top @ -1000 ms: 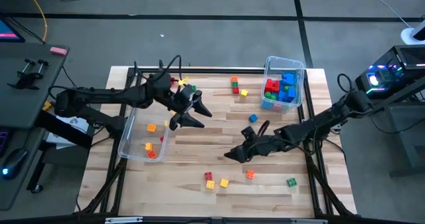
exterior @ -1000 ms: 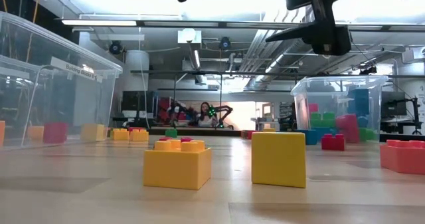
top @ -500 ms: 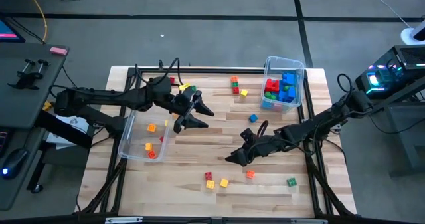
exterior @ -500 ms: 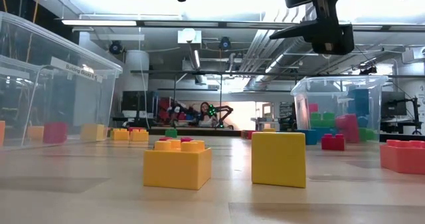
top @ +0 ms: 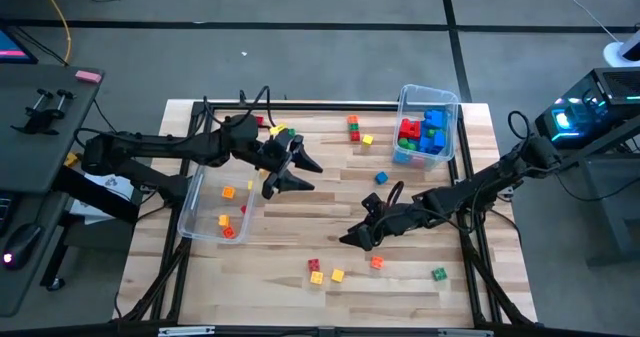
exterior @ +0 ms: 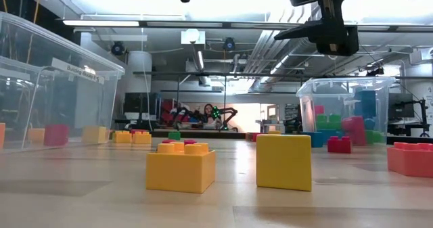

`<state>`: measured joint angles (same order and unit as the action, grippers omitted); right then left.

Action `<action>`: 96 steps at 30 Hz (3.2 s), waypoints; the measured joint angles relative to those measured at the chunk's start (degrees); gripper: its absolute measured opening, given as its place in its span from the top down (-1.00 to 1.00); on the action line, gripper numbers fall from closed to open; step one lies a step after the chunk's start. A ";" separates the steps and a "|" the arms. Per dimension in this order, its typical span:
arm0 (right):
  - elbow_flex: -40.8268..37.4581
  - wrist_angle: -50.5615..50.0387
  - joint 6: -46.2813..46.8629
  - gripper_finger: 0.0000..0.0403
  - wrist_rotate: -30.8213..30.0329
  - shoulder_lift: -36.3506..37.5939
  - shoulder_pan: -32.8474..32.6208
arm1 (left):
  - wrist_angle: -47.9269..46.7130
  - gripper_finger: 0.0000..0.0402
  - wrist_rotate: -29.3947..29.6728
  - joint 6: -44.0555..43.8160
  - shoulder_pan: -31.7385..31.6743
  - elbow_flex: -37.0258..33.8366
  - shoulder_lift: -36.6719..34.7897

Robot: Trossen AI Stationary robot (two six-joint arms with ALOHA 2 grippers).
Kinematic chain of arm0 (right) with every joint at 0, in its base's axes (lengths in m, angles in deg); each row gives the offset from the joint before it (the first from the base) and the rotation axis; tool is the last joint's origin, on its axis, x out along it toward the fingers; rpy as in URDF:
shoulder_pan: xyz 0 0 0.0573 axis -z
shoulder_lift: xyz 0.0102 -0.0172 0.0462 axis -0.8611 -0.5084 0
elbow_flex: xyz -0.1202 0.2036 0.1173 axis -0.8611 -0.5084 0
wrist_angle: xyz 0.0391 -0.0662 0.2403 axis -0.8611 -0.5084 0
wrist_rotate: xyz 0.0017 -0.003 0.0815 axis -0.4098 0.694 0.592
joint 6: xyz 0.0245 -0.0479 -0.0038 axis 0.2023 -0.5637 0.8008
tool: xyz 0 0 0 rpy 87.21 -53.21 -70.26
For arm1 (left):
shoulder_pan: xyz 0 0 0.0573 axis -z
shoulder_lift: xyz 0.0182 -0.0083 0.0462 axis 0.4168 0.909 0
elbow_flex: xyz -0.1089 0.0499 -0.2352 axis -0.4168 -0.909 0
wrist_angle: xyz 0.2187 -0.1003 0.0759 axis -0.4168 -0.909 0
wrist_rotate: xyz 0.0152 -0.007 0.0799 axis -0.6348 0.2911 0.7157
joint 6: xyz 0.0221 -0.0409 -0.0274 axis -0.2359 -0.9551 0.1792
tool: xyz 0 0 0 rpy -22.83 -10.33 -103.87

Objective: Sort blocks by size
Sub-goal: Put the small yellow block into the left transparent bin

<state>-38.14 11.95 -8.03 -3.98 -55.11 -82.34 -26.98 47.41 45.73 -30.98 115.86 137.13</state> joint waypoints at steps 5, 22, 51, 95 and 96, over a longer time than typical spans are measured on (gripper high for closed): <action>-0.01 -0.01 -0.01 -0.63 -0.01 0.00 0.00 | -0.01 -0.33 0.04 0.01 -0.04 0.00 0.00; -0.01 -0.09 1.54 -0.63 1.37 0.00 -0.01 | -0.02 -0.33 0.04 -1.98 0.02 0.00 0.00; 59.91 -63.67 -23.85 -0.63 12.18 -45.20 -4.77 | -0.28 -0.33 -0.23 -1.94 0.02 0.00 0.00; 51.63 -54.78 -27.04 -0.44 5.96 -46.82 -5.25 | -0.01 -0.33 -0.56 -0.35 -0.01 0.00 0.00; 51.63 -54.97 -27.02 -0.36 6.02 -46.82 -5.25 | 0.24 -0.33 -0.67 -0.35 -0.07 -0.01 0.00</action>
<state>13.49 -43.02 -35.05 2.04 -101.92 -87.58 -26.74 46.74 45.38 -31.05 115.85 137.13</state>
